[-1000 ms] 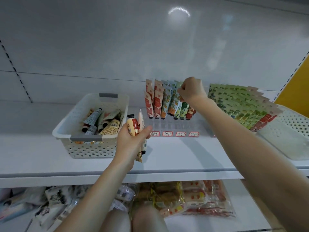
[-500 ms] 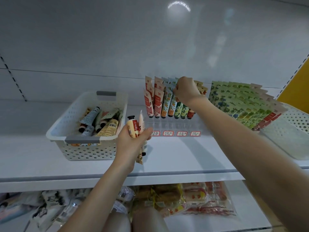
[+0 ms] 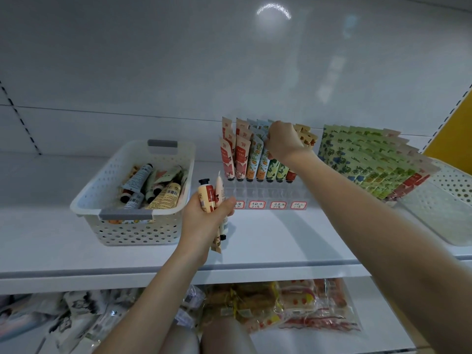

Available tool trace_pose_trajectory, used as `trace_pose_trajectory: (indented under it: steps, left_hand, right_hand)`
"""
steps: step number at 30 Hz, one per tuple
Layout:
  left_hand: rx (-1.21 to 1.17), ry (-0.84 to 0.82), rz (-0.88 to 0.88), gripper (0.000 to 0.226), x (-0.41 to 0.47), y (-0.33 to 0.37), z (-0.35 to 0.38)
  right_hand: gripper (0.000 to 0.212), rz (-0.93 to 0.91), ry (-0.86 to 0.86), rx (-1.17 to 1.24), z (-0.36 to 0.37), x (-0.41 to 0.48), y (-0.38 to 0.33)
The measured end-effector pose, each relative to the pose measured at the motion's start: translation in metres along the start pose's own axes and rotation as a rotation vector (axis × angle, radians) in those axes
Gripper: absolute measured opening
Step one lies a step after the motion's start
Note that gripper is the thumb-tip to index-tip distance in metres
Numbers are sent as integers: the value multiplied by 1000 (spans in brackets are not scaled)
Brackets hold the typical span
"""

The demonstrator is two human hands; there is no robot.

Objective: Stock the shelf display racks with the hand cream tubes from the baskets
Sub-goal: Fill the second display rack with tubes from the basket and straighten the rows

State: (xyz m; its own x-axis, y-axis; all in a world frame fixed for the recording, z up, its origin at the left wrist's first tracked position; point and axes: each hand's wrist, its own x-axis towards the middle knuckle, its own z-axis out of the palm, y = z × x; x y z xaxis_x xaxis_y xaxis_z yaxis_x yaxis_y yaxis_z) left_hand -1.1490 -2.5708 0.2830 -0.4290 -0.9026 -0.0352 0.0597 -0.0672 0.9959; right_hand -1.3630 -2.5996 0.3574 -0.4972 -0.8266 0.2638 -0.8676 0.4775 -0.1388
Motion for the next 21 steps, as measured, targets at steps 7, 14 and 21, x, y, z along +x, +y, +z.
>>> trace_pose_trajectory:
  steps: [7, 14, 21]
  left_hand:
    - [-12, -4, 6, 15, -1, 1, -3]
    - [-23, -7, 92, 12, -5, 12, -6]
    - [-261, -79, 51, 14, -20, 27, -8]
  right_hand:
    - [23, 59, 38, 184, -7, -2, 4]
    - [22, 41, 270, 355, -34, -28, 7]
    - [15, -16, 78, 849, -28, -116, -12]
